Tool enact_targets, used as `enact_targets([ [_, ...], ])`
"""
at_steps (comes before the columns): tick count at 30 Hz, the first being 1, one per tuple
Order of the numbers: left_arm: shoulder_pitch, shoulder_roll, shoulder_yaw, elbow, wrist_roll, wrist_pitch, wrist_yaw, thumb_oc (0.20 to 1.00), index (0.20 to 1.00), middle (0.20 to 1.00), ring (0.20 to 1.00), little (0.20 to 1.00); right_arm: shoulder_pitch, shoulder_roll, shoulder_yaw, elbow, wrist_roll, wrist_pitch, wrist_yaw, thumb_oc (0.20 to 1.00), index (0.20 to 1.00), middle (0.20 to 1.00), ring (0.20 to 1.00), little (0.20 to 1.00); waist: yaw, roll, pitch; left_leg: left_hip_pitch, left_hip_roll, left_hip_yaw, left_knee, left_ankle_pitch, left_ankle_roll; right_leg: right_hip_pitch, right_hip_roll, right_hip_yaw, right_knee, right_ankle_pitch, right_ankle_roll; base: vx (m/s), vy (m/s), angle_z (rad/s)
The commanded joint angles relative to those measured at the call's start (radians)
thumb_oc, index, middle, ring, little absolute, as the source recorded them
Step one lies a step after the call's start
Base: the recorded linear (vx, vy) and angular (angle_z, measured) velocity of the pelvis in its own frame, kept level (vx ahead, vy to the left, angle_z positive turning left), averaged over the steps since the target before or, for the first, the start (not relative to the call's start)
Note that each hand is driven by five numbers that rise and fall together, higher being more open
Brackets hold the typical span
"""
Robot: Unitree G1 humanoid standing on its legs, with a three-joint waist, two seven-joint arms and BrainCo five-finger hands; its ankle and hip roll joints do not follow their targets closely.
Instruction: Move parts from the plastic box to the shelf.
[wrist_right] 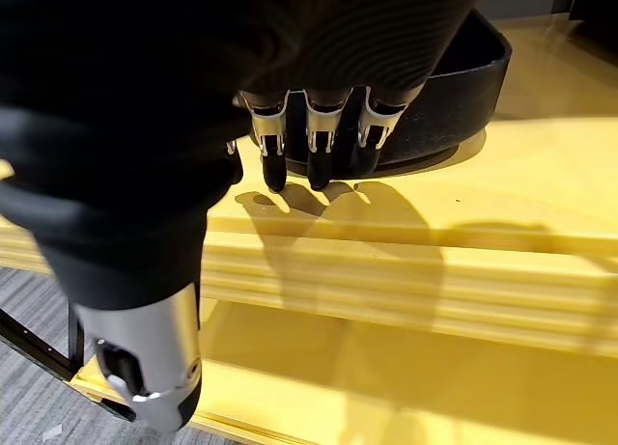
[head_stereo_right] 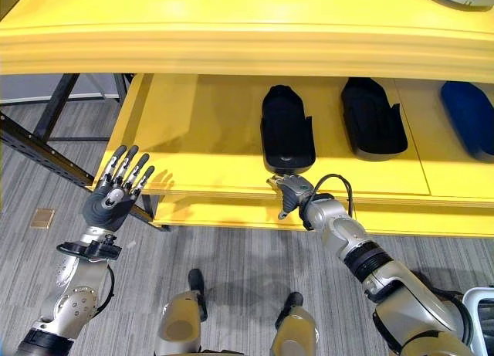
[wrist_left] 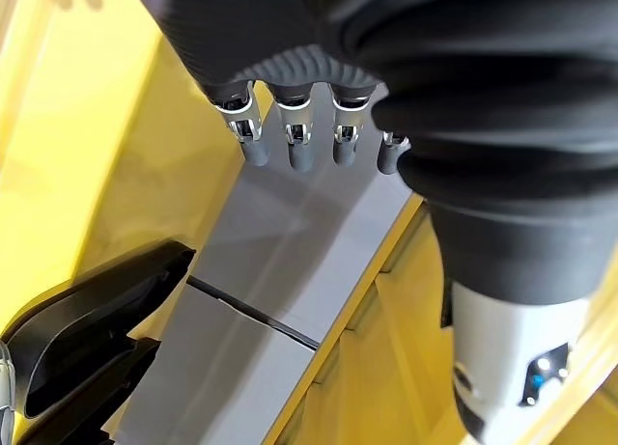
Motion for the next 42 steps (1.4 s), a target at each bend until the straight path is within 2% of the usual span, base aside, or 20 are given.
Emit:
enact_targets([
  [1,-0.053,0.011,0.009,-0.082,0.031,-0.009,-0.010,1.000,1.000,1.000,1.000,1.000,-0.065,0.073,0.020,0.077,-0.008,0.024,-0.002,1.000,1.000,1.000,1.000,1.000,0.043,-0.027,0.028,-0.029,-0.007,-0.019,0.141,-0.128,0.033,0.025,0.002,-0.093,0.007,-0.006,0.011,0.06,-0.004,0.02],
  [2,-0.052,0.013,0.008,-0.084,0.030,-0.008,-0.012,1.000,1.000,1.000,1.000,1.000,-0.071,0.068,0.018,0.091,-0.020,0.013,0.000,1.000,1.000,1.000,1.000,1.000,0.045,-0.026,0.028,-0.024,-0.009,-0.032,0.147,-0.145,0.023,0.030,0.000,-0.085,0.018,-0.022,0.022,0.04,-0.002,-0.01],
  [4,-0.053,0.012,0.011,-0.083,0.030,-0.005,-0.011,1.000,1.000,1.000,1.000,1.000,-0.077,0.064,0.015,0.105,-0.031,0.003,0.002,1.000,1.000,1.000,1.000,1.000,0.046,-0.025,0.029,-0.032,-0.007,-0.021,0.144,-0.127,0.033,0.023,0.000,-0.095,0.013,-0.007,0.011,0.02,0.004,0.02],
  [5,-0.050,0.014,0.013,-0.080,0.021,0.000,-0.015,1.000,1.000,1.000,1.000,1.000,-0.084,0.060,0.020,0.120,-0.046,-0.004,0.002,1.000,1.000,1.000,1.000,1.000,0.049,-0.025,0.027,-0.023,-0.008,-0.032,0.149,-0.145,0.022,0.030,-0.002,-0.088,0.022,-0.022,0.022,0.10,0.012,0.06],
  [8,-0.048,0.014,0.014,-0.079,0.029,0.004,-0.019,1.000,1.000,1.000,1.000,1.000,-0.097,0.056,0.023,0.137,-0.053,-0.019,0.006,1.000,1.000,1.000,1.000,1.000,0.053,-0.026,0.025,-0.025,-0.005,-0.032,0.155,-0.147,0.022,0.032,-0.004,-0.089,0.025,-0.023,0.022,0.04,-0.001,0.05],
  [9,-0.048,0.013,0.017,-0.081,0.035,-0.001,-0.013,1.000,1.000,1.000,1.000,1.000,-0.102,0.052,0.026,0.140,-0.054,-0.024,0.010,1.000,1.000,1.000,1.000,1.000,0.054,-0.027,0.026,-0.033,-0.001,-0.021,0.153,-0.130,0.032,0.025,-0.005,-0.099,0.020,-0.008,0.010,0.06,-0.001,0.03],
  [10,-0.048,0.016,0.020,-0.079,0.016,0.002,-0.008,1.000,1.000,1.000,1.000,1.000,-0.110,0.052,0.032,0.153,-0.065,-0.032,0.016,1.000,1.000,1.000,1.000,1.000,0.057,-0.028,0.024,-0.026,-0.005,-0.035,0.159,-0.148,0.022,0.032,-0.006,-0.092,0.029,-0.023,0.022,0.03,-0.013,0.05],
  [11,-0.051,0.015,0.020,-0.082,0.029,0.013,-0.010,1.000,1.000,1.000,1.000,1.000,-0.124,0.054,0.039,0.167,-0.062,-0.027,0.017,1.000,1.000,1.000,1.000,1.000,0.062,-0.029,0.027,-0.037,-0.001,-0.027,0.161,-0.131,0.032,0.023,-0.008,-0.102,0.029,-0.008,0.011,0.13,-0.009,0.04],
  [12,-0.050,0.016,0.019,-0.079,0.031,0.013,-0.012,1.000,1.000,1.000,1.000,1.000,-0.127,0.054,0.045,0.171,-0.059,-0.026,0.019,1.000,1.000,1.000,1.000,1.000,0.064,-0.031,0.026,-0.032,-0.002,-0.040,0.168,-0.150,0.022,0.028,-0.010,-0.094,0.039,-0.024,0.022,0.06,-0.020,0.06],
  [15,-0.052,0.016,0.020,-0.079,0.018,0.014,-0.013,1.000,1.000,1.000,1.000,1.000,-0.141,0.052,0.050,0.192,-0.067,-0.037,0.001,1.000,1.000,1.000,1.000,1.000,0.068,-0.032,0.027,-0.042,0.003,-0.029,0.169,-0.132,0.032,0.020,-0.011,-0.106,0.038,-0.009,0.011,0.02,-0.009,0.04],
  [16,-0.054,0.015,0.018,-0.076,0.003,0.013,-0.008,1.000,1.000,1.000,1.000,1.000,-0.144,0.053,0.050,0.199,-0.068,-0.038,-0.002,1.000,1.000,1.000,1.000,1.000,0.068,-0.033,0.028,-0.037,0.000,-0.041,0.179,-0.153,0.021,0.024,-0.014,-0.096,0.049,-0.026,0.023,0.02,-0.005,0.05],
  [17,-0.056,0.015,0.018,-0.075,-0.007,0.017,-0.010,1.000,1.000,1.000,1.000,1.000,-0.148,0.053,0.051,0.202,-0.064,-0.037,-0.005,1.000,1.000,1.000,1.000,1.000,0.069,-0.033,0.029,-0.046,0.003,-0.030,0.176,-0.135,0.032,0.018,-0.013,-0.106,0.041,-0.009,0.011,0.08,-0.006,0.02],
  [18,-0.055,0.013,0.018,-0.074,-0.002,0.023,-0.017,1.000,1.000,1.000,1.000,1.000,-0.151,0.055,0.049,0.211,-0.059,-0.036,-0.006,1.000,1.000,1.000,1.000,1.000,0.070,-0.034,0.028,-0.042,0.001,-0.043,0.189,-0.157,0.023,0.022,-0.016,-0.096,0.054,-0.026,0.023,0.00,0.000,0.00],
  [29,-0.072,0.011,-0.006,-0.065,0.004,0.058,-0.015,1.000,1.000,1.000,1.000,1.000,-0.211,0.060,0.041,0.299,-0.042,-0.034,-0.021,1.000,1.000,1.000,1.000,1.000,0.080,-0.027,0.042,-0.059,0.007,-0.052,0.215,-0.165,0.024,0.003,-0.031,-0.100,0.087,-0.029,0.024,0.01,-0.001,0.00],
  [40,-0.088,0.010,-0.024,-0.053,0.006,0.057,-0.006,1.000,1.000,1.000,1.000,1.000,-0.265,0.047,0.028,0.356,-0.035,-0.034,-0.025,1.000,1.000,1.000,1.000,1.000,0.079,-0.015,0.048,-0.063,0.006,-0.049,0.224,-0.169,0.027,-0.013,-0.046,-0.096,0.111,-0.033,0.025,0.00,0.002,0.00],
  [42,-0.088,0.008,-0.023,-0.056,0.005,0.057,-0.012,1.000,1.000,1.000,1.000,1.000,-0.270,0.043,0.029,0.367,-0.021,-0.039,-0.018,1.000,1.000,1.000,1.000,1.000,0.078,-0.015,0.048,-0.073,0.007,-0.039,0.221,-0.152,0.039,-0.028,-0.047,-0.101,0.111,-0.019,0.013,-0.05,0.022,0.01],
])
